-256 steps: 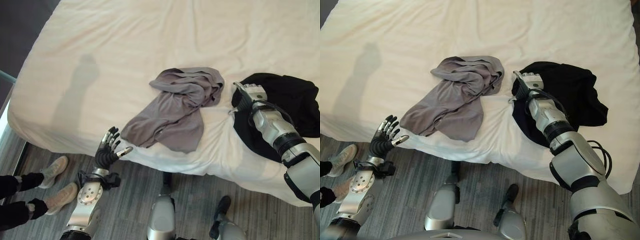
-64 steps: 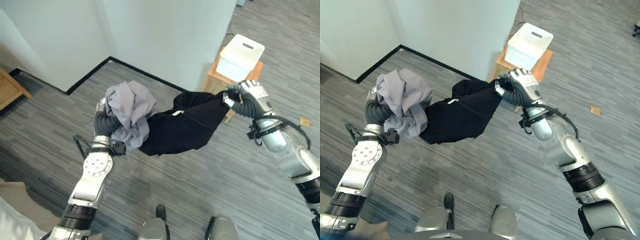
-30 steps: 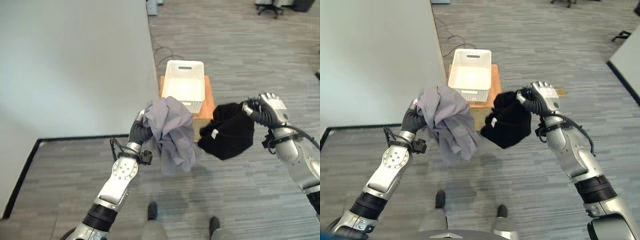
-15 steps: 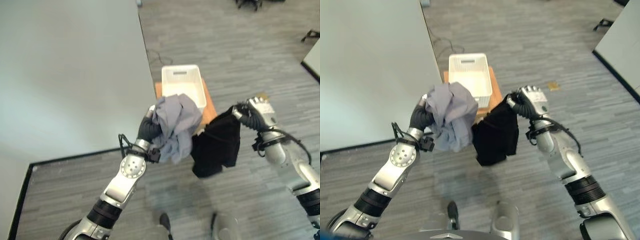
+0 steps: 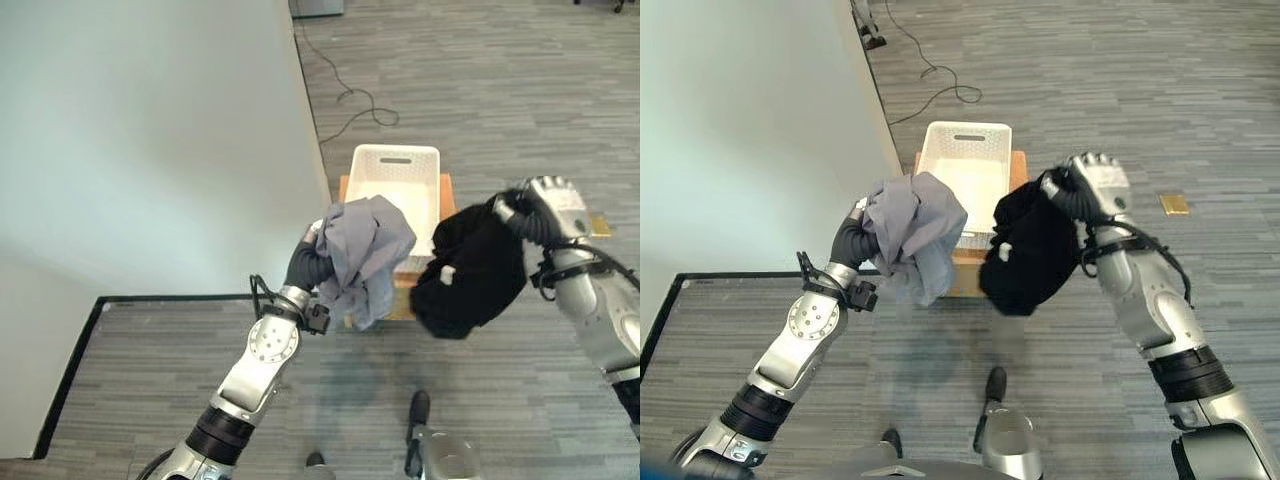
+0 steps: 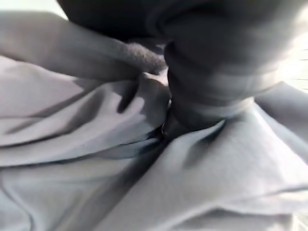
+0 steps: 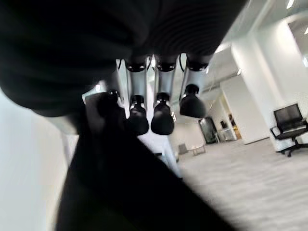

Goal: Pick up bed clothes into laundry basket.

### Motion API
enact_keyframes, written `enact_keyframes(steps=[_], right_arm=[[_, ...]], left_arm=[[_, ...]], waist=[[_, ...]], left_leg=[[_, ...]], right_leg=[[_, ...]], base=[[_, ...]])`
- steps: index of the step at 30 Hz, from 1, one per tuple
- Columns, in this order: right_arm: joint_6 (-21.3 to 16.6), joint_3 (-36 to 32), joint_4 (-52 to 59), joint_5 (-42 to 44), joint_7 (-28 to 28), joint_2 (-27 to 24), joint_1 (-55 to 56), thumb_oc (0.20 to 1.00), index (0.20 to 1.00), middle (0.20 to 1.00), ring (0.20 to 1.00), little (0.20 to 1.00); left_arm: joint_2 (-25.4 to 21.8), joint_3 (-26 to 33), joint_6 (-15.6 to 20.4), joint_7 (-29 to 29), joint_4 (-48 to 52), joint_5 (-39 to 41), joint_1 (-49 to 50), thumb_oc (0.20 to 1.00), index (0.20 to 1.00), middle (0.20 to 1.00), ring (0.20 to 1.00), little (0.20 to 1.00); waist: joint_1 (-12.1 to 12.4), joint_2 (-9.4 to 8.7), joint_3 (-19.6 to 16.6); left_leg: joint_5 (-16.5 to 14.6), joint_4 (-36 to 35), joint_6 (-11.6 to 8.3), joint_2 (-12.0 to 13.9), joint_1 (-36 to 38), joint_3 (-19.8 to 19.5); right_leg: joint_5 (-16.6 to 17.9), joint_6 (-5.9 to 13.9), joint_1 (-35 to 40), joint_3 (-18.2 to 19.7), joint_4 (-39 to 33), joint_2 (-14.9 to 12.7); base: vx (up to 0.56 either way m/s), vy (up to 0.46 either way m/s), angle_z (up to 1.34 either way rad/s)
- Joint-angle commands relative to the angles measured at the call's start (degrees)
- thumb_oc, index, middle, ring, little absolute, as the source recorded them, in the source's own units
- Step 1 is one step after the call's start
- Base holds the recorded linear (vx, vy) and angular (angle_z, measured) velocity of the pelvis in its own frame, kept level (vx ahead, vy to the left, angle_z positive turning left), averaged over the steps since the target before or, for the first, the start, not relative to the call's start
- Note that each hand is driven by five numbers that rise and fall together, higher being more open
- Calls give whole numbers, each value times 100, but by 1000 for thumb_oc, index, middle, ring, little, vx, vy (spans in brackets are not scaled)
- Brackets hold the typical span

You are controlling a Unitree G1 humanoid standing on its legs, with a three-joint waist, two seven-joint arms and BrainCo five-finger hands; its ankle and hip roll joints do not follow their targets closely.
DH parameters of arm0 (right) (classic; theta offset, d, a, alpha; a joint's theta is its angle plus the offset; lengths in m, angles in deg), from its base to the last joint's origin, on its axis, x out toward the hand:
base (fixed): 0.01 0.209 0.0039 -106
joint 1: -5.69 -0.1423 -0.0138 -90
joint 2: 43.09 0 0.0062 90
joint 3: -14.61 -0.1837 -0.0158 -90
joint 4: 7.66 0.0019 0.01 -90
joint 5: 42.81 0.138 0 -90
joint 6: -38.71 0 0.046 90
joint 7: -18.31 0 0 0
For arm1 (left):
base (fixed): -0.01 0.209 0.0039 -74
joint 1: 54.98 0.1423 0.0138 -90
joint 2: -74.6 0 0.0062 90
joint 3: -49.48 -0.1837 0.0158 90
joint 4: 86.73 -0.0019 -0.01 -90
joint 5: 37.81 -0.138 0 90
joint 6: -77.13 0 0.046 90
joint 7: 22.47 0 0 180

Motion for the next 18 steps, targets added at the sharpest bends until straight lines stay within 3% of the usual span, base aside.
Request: enact_keyframes(steps=[1, 2, 3, 5, 8, 9, 11, 18], right_arm=[[-320, 31, 699, 212, -516, -251, -746, 200, 200, 200, 200, 200], [-299, 212, 683, 297, -589, -320, -1278, 200, 200, 200, 200, 200], [-276, 314, 646, 341, -602, -417, -1511, 200, 200, 200, 200, 200], [-284, 392, 600, 461, -642, -486, -1788, 200, 200, 200, 200, 200], [-248, 643, 347, 414, -668, -777, -2328, 200, 200, 200, 200, 200], [-229, 700, 162, 417, -680, -817, -2375, 200, 200, 200, 200, 200], [-116, 616, 6, 335, -698, -913, -2325, 200, 200, 200, 200, 200], [69, 354, -254, 54, -612, -661, -1696, 200, 200, 200, 200, 200]], left_arm=[[-109, 11, 442, -76, 542, 393, -269, 200, 200, 200, 200, 200], [-112, -43, 463, -115, 528, 494, -282, 200, 200, 200, 200, 200], [-120, -57, 464, -133, 541, 531, -247, 200, 200, 200, 200, 200], [-95, -41, 422, -104, 530, 591, -138, 200, 200, 200, 200, 200], [-158, 61, 420, -74, 478, 616, 201, 200, 200, 200, 200, 200], [-153, 42, 444, 4, 454, 647, 254, 200, 200, 200, 200, 200], [-154, 70, 418, 19, 465, 732, 497, 200, 200, 200, 200, 200], [-142, 260, 378, 135, 432, 825, 922, 200, 200, 200, 200, 200]], waist=[[260, -309, -314], [483, -427, -178], [557, -423, -176], [653, -366, -245], [911, -144, -444], [870, -101, -509], [840, -47, -624], [865, 6, -790]], left_leg=[[-633, 1321, 16, -342, -456, -72], [-545, 1984, -6, -281, -1002, -8], [-547, 1656, 33, -109, -1062, 95], [-631, 727, 153, 19, -958, 219], [-111, -1132, 258, -192, -759, 23], [-26, -1557, 263, -147, -513, 201], [73, -1636, 269, -112, -335, 263], [-86, -1657, 219, -90, -78, 459]], right_leg=[[-598, 574, 187, -146, -61, -535], [-735, 466, 344, -161, -61, -558], [-802, 483, 396, -206, -61, -550], [-876, 553, 471, -241, -61, -511], [-1045, 672, 608, -150, -61, -306], [-1081, 686, 644, -172, -61, -285], [-1135, 623, 712, -235, -61, -235], [-1118, 623, 887, -323, -61, -305]], base=[[76, -245, 2], [77, -124, -3], [155, -110, -6], [215, 68, 3], [239, 99, 11], [153, 35, -21], [144, 15, -15], [74, 15, 3]])
